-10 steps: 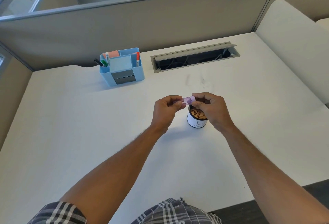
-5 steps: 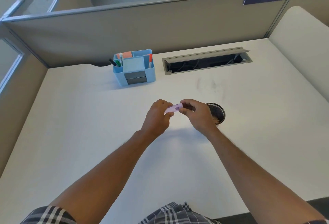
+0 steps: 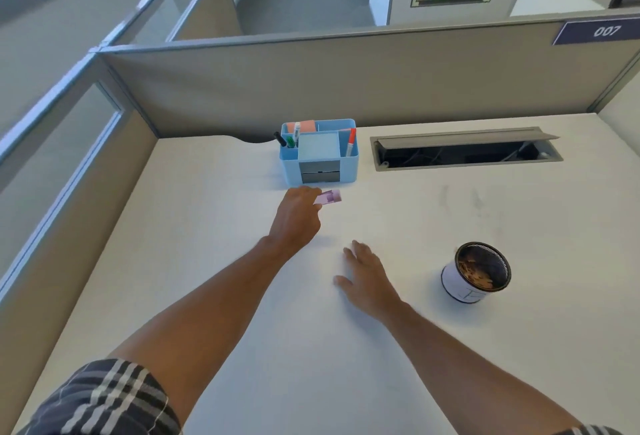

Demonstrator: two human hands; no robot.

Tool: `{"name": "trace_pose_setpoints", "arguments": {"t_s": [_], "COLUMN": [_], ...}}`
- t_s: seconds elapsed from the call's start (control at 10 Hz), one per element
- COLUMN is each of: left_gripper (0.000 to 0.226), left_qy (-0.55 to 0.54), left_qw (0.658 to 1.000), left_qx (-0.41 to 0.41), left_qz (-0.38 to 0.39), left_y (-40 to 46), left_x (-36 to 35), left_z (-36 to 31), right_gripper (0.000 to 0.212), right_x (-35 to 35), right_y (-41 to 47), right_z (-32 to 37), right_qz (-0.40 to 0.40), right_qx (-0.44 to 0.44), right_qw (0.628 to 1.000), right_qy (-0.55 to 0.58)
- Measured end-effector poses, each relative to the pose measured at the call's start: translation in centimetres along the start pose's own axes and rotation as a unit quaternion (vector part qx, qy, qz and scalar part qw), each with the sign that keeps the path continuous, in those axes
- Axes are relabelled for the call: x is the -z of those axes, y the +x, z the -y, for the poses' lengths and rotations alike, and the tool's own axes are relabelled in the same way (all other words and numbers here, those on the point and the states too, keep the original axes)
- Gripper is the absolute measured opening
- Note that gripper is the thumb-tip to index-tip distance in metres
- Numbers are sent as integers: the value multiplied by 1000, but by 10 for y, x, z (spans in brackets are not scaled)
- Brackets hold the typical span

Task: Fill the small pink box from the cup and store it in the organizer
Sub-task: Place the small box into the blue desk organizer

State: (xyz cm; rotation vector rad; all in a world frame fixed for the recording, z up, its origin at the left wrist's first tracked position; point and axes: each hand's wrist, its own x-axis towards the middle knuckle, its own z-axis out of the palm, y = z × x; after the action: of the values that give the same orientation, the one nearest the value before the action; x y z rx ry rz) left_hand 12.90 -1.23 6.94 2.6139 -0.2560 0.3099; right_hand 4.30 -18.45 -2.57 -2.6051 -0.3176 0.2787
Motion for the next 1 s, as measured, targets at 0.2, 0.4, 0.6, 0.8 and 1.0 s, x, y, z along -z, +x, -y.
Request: {"name": "trace_pose_setpoints", "arguments": {"t_s": [0.2, 0.4, 0.6, 0.8, 1.0], "left_gripper": [35, 28, 33, 28, 22], "left_qy": [32, 47, 35, 51, 67], "left_qw": [999, 998, 998, 995, 992], "left_qx": [-24, -42, -29, -43, -42], "left_qz": [7, 32, 47, 79, 100], "left_y": [64, 112, 139, 148, 150], "left_x": [11, -2, -12, -18, -21], "left_z": [24, 41, 45, 43, 45], "right_gripper": [64, 60, 60, 59, 59], "right_x": [-30, -37, -39, -41, -43], "right_y": [0, 0, 1, 2, 2], "right_z": [1, -2, -4, -6, -7], "right_qz": [-45, -82, -86, -92, -92], "right_qx": [14, 19, 24, 26, 26], "right_qw": [992, 988, 986, 985, 985], "right_qy": [-115, -130, -143, -144, -142]}}
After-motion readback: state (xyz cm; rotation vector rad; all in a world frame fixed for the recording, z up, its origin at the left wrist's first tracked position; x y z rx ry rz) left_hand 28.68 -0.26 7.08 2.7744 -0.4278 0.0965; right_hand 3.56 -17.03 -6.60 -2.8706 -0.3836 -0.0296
